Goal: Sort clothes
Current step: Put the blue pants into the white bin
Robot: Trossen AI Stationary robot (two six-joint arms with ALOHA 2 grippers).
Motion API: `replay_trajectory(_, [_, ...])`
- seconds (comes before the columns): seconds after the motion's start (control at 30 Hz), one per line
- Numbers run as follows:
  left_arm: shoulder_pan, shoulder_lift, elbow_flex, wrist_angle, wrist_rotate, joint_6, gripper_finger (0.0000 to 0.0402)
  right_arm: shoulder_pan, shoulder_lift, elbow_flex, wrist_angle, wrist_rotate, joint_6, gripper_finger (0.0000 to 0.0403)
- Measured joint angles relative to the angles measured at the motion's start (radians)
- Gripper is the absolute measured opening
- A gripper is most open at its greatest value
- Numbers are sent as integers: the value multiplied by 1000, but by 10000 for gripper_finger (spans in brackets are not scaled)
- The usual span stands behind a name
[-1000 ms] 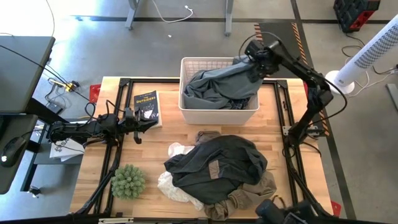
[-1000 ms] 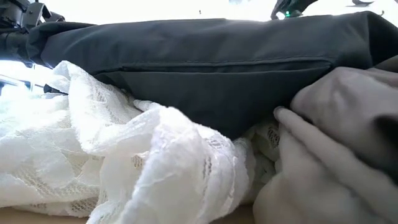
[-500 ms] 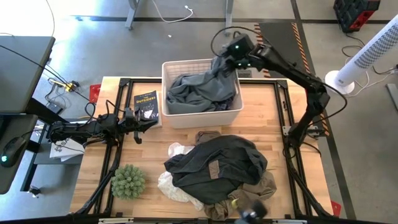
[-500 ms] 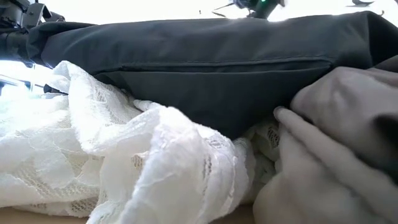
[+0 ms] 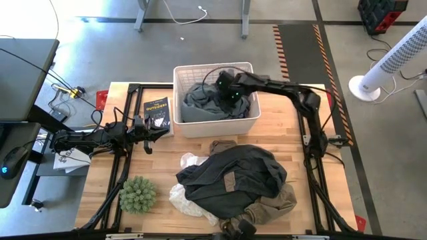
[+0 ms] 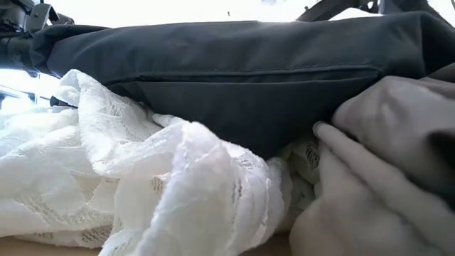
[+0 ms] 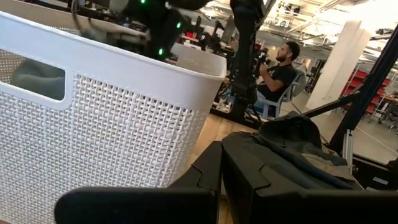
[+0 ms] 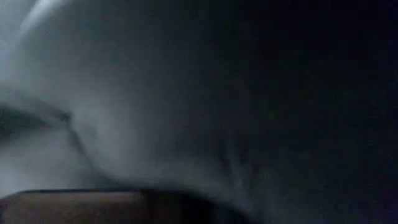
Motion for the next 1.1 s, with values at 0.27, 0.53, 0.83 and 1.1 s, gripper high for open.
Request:
replay_trajectory(0.27, [0,0,0,0,8,0,10,-85,10,-2,-316,260,175,116])
replay_trajectory(0.53, [0,0,0,-1,8,0,10,-144,-67,-1,-330,282,155,116])
replay_trajectory(0.83, [0,0,0,0,8,-3,10,-58,-296,3,-221,190,134,116])
replay_trajectory(1.1, [0,0,0,0,2,-10,10,-41,-266,2,-125,137,184,116])
